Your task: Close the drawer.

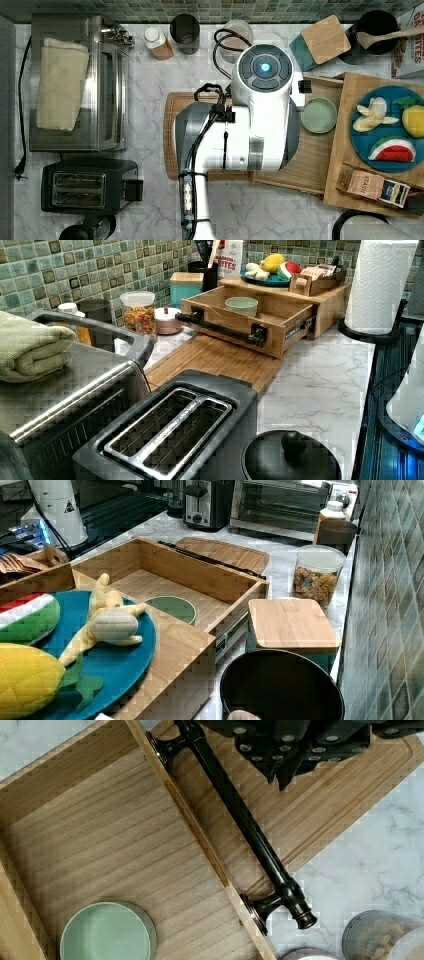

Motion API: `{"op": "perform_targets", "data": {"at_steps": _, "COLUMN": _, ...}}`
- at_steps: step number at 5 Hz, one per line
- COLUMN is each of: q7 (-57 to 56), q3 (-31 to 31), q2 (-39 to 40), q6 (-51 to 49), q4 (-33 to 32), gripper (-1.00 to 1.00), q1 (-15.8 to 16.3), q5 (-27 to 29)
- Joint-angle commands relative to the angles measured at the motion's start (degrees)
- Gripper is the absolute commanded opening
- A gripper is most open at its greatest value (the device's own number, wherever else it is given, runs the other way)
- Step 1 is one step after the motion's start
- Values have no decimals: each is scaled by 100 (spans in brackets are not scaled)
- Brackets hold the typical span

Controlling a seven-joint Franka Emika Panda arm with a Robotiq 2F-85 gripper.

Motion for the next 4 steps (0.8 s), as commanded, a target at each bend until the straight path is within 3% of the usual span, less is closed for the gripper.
{"op": "perform_targets", "data": {"at_steps": 1, "q7": 0, "q3": 1, "q2": 0, "q6": 1, "q4": 0, "gripper": -100, "q1": -1, "q5": -9}}
{"op": "perform_targets", "data": {"at_steps": 3, "q7": -410, "q3": 39, "q2": 145, "q6": 57, "q4": 201, "gripper": -100, "q1": 2, "q5": 61}}
{"op": "perform_targets", "data": {"at_steps": 4, "q7": -618, "q3": 88, "q2": 276, "q6": 34, "q4": 301, "gripper": -100, "q1": 19, "q5": 370}}
